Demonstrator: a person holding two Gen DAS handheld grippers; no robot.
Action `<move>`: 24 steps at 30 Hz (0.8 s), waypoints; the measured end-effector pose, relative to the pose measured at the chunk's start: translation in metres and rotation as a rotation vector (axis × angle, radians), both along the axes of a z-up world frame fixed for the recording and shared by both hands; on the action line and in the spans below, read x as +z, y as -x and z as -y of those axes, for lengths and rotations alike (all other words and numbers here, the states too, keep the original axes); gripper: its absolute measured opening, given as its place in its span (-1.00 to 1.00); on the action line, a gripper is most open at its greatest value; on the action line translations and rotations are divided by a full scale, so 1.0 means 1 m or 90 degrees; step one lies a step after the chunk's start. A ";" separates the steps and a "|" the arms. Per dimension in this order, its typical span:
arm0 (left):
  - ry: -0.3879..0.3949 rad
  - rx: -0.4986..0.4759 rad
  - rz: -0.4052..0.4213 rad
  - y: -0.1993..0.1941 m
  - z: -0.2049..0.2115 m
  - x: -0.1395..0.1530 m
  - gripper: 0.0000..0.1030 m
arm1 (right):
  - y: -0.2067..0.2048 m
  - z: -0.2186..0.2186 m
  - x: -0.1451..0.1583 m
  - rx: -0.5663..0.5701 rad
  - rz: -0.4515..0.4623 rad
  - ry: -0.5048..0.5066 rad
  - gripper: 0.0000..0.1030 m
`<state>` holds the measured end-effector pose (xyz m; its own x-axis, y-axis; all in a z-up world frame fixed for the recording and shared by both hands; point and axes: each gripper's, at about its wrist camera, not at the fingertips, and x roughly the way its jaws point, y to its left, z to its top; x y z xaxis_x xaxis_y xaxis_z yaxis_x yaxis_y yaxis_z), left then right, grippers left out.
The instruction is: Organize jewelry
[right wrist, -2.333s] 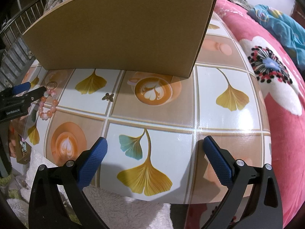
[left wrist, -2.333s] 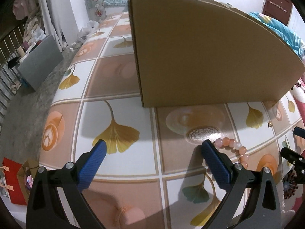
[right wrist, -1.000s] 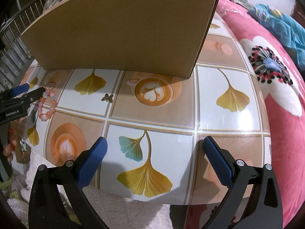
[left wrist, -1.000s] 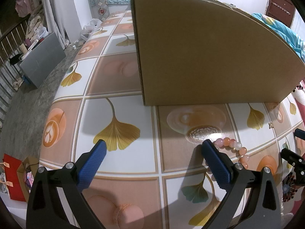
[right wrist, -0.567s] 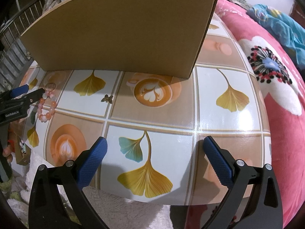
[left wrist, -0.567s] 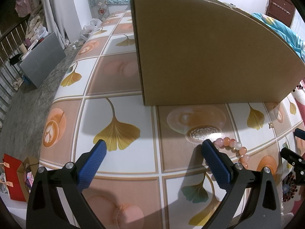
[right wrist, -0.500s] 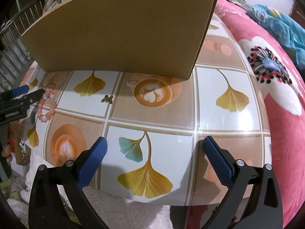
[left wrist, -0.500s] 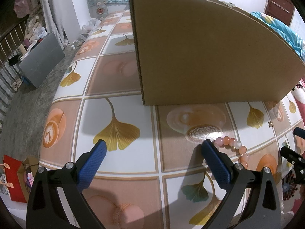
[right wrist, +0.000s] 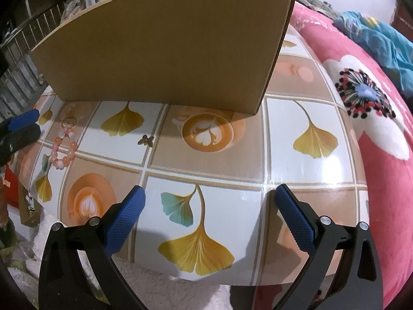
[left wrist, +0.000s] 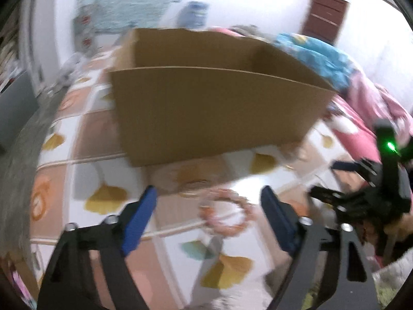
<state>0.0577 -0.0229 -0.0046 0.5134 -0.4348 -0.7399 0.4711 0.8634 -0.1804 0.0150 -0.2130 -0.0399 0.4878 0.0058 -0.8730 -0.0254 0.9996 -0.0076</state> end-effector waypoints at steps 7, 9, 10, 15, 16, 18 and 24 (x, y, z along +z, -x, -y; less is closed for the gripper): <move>-0.032 -0.077 -0.032 0.010 0.033 -0.013 -0.27 | 0.000 0.002 0.004 0.019 -0.006 -0.010 0.85; -0.051 -0.081 -0.036 0.011 0.037 -0.017 -0.43 | -0.002 0.005 0.007 0.025 0.003 -0.022 0.57; -0.060 -0.083 -0.040 0.009 0.040 -0.020 -0.47 | -0.002 0.006 0.009 0.028 0.008 -0.028 0.52; -0.074 -0.082 -0.047 0.008 0.044 -0.027 -0.63 | -0.002 0.005 0.015 0.051 0.027 -0.078 0.00; -0.076 -0.081 -0.047 0.007 0.044 -0.027 -0.66 | -0.001 0.003 0.016 0.060 0.033 -0.081 -0.07; -0.074 -0.077 -0.049 0.005 0.042 -0.027 -0.80 | -0.002 -0.002 0.019 0.081 0.043 -0.083 -0.15; -0.054 -0.066 -0.064 -0.001 0.036 -0.027 -0.82 | -0.016 -0.016 0.024 0.129 0.062 -0.058 -0.33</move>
<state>0.0585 -0.0592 -0.0312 0.3897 -0.4161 -0.8216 0.5421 0.8248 -0.1606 0.0308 -0.1967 -0.0163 0.5510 0.1895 -0.8127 -0.2294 0.9708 0.0708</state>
